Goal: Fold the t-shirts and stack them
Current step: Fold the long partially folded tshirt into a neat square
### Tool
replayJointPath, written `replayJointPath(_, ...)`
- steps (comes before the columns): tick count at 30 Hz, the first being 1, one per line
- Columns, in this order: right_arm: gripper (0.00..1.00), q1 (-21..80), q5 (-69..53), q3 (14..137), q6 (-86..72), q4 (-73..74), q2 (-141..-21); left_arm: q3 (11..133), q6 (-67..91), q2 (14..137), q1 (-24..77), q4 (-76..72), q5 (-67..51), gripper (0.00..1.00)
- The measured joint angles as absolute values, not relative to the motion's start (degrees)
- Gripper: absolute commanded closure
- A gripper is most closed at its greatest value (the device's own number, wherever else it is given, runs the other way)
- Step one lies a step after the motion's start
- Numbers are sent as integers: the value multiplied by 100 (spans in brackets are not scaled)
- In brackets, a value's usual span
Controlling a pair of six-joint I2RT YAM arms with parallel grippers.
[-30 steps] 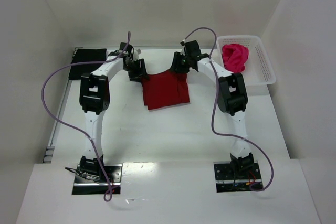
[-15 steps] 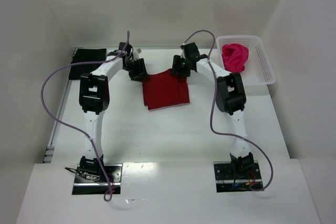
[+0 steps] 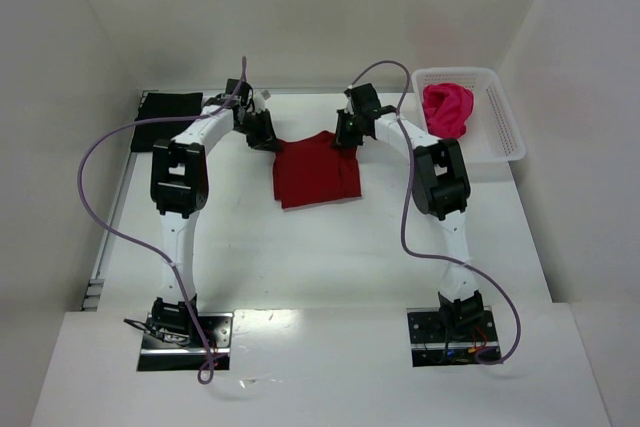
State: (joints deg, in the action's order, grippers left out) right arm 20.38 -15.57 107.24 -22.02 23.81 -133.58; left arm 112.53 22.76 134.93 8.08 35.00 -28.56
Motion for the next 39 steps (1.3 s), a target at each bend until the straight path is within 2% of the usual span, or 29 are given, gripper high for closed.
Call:
replayJointPath(2,96,2038,-1586,10724,-2250,2377,-13358,11262,2283,13493,808,3492,-2893,93)
replayJointPath(4,99,2038,-1588,10724,-2279,2362,-13353,11273,2279,13493,808,3492,-2928,95)
replayJointPath(7,99,2038,-1542,10715,-2300,2364,-13312,11312,2263,13493,810,3479,-2969,99)
replayJointPath(18,99,2043,-1253,10567,-2316,2362,-12376,11592,2281,13417,873,3415,-3059,99)
replayJointPath(23,99,2045,-1050,10484,-2331,2327,-12116,11832,2290,13388,878,3385,-3159,94)
replayJointPath(27,99,2043,-858,10226,-2344,2290,-12073,12077,2290,13391,884,3430,-3192,94)
replayJointPath(29,99,2032,-775,10101,-2366,2287,-12073,12250,2290,13406,888,3474,-3201,88)
replayJointPath(31,98,1997,-722,10053,-2412,2296,-12075,12470,2294,13465,891,3522,-3208,77)
replayJointPath(32,98,1981,-714,10053,-2421,2292,-12077,12571,2300,13498,893,3522,-3208,61)
replayJointPath(35,98,1922,-701,10053,-2449,2259,-12088,12731,2366,13605,888,3522,-3205,52)
replayJointPath(36,97,1894,-692,10055,-2458,2248,-12103,12742,2397,13638,884,3529,-3203,42)
replayJointPath(39,94,1835,-679,10068,-2462,2224,-12213,12742,2425,13756,851,3575,-3201,36)
